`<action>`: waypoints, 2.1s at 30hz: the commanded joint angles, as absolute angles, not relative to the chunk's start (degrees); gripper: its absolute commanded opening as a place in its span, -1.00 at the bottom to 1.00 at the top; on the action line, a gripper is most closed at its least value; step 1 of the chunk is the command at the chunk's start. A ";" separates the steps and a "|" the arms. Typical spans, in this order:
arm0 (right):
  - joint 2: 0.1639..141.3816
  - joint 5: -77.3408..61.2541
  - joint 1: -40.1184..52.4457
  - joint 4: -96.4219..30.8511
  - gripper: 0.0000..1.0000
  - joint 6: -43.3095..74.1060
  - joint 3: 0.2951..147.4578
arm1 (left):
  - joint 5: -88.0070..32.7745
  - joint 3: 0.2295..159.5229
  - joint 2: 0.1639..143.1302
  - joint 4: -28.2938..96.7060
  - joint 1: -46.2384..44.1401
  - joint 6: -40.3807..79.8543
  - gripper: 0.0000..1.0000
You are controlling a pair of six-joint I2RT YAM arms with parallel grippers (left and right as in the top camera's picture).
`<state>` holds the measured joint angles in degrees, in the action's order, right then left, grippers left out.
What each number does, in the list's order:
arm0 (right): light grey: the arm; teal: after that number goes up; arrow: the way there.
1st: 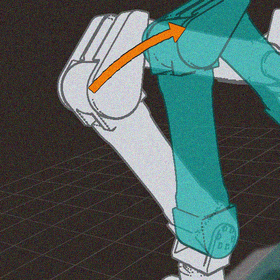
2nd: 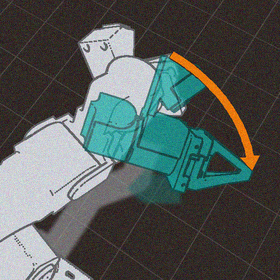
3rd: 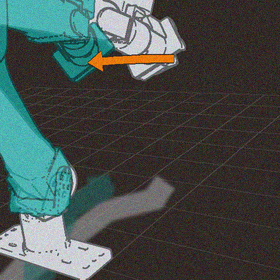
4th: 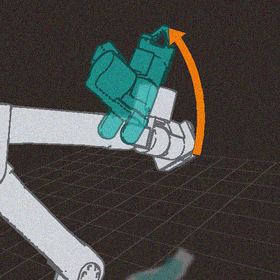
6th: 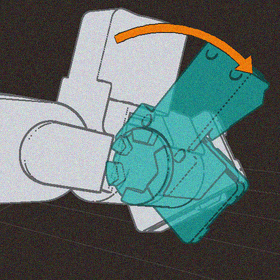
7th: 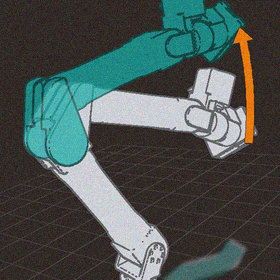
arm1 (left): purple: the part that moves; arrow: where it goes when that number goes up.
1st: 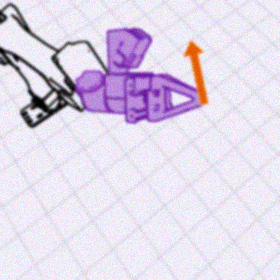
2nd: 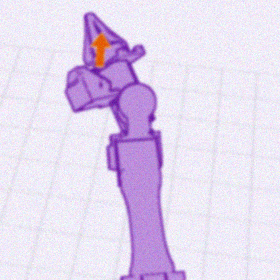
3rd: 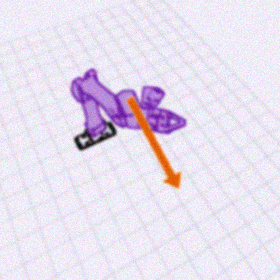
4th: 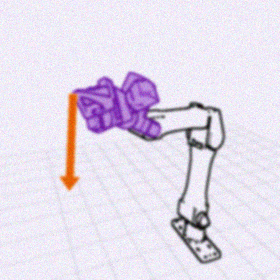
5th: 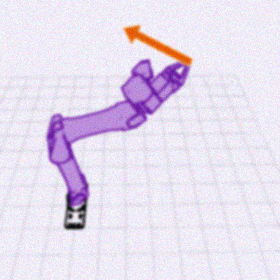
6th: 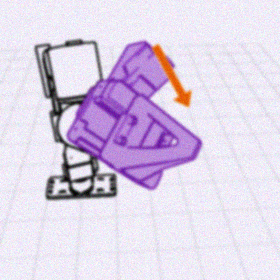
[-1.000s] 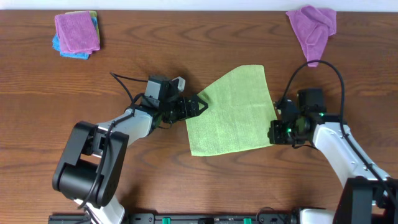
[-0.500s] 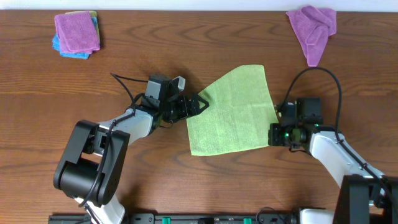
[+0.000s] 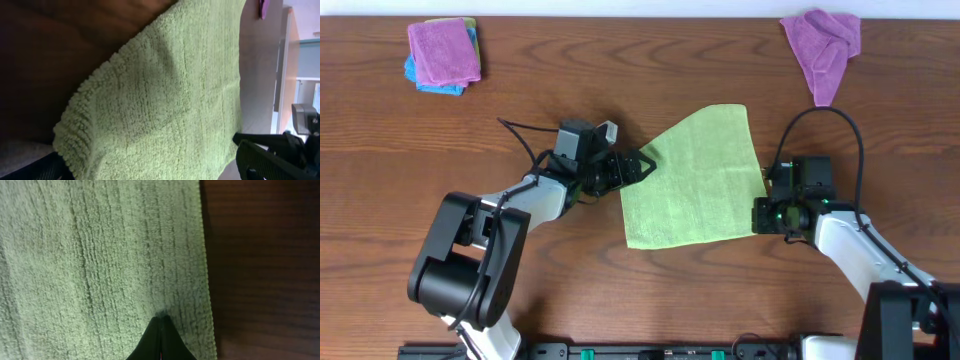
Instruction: Fold the cloth
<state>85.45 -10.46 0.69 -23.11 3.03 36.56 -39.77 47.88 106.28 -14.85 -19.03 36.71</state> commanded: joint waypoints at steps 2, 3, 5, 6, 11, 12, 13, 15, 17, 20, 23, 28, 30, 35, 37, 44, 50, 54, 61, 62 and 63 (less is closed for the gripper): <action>87.72 -8.95 2.00 -23.44 -0.97 4.23 36.29 | -36.29 46.98 108.57 -17.19 -19.20 38.50 0.90; 88.68 -8.99 2.28 -23.46 -0.97 4.27 36.29 | -35.75 46.98 108.68 -17.78 -19.20 39.07 0.91; 90.13 -9.02 2.90 -23.31 -0.97 5.08 36.29 | -35.46 46.98 109.23 -19.00 -19.20 39.66 0.91; 91.09 -9.02 3.40 -23.07 -0.97 5.45 36.29 | -35.48 46.98 109.97 -19.92 -19.20 40.64 0.90; 92.27 -8.97 4.62 -23.16 -0.97 5.74 36.29 | -39.33 47.00 114.17 -27.33 -19.20 44.88 0.91; 92.27 -8.97 4.75 -23.11 -0.97 5.74 36.29 | -40.45 47.00 115.13 -29.52 -19.20 46.06 0.90; 92.27 -8.97 4.75 -23.11 -0.97 5.74 36.29 | -41.15 47.00 116.09 -31.97 -19.20 47.31 0.90; 92.27 -8.97 4.75 -23.22 -0.97 5.72 36.29 | -42.52 47.00 117.64 -36.69 -19.14 49.95 0.91; 92.27 -8.97 4.75 -23.46 -0.97 5.72 36.29 | -43.62 47.05 118.45 -41.43 -19.05 51.22 0.91; 92.27 -8.32 4.75 -23.81 -0.97 5.69 36.29 | -44.07 47.37 118.50 -46.37 -18.55 51.77 0.91; 92.27 -8.32 4.75 -23.86 -0.97 5.69 36.29 | -45.74 49.56 118.50 -47.64 -17.12 51.92 0.90; 92.27 -7.75 4.75 -23.81 -0.97 5.69 36.29 | -48.53 55.40 118.50 -47.68 -15.33 51.90 0.91; 92.27 -7.66 4.75 -23.81 -0.97 5.69 36.29 | -49.41 57.74 118.50 -48.05 -15.22 51.88 0.91; 92.27 -7.53 4.75 -23.79 -0.97 5.69 36.29 | -51.79 63.13 118.50 -48.05 -15.20 51.37 0.91; 92.27 -7.49 4.75 -23.81 -0.97 5.72 36.29 | -52.82 64.51 118.50 -47.81 -14.70 49.12 0.91; 92.27 -7.49 4.75 -23.79 -0.97 5.72 36.29 | -61.93 64.75 118.50 -41.10 -10.94 44.53 0.91; 92.27 -7.51 4.75 -23.20 -0.97 5.78 36.32 | -67.59 64.75 118.50 -29.65 -11.05 37.01 0.91; 92.27 -7.51 4.75 -24.97 -0.97 6.83 36.32 | -67.64 64.75 118.26 -25.28 -12.01 34.74 0.92; 92.25 -7.97 4.75 -25.34 -0.97 8.58 38.09 | -67.24 64.75 115.26 -23.00 -12.03 31.73 0.92; 92.20 -8.05 4.75 -25.67 -0.97 8.56 39.09 | -66.15 64.75 114.28 -20.95 -12.08 30.15 0.92; 92.14 -8.19 4.75 -26.37 -0.97 8.56 40.56 | -64.16 64.75 112.86 -16.80 -12.10 26.94 0.92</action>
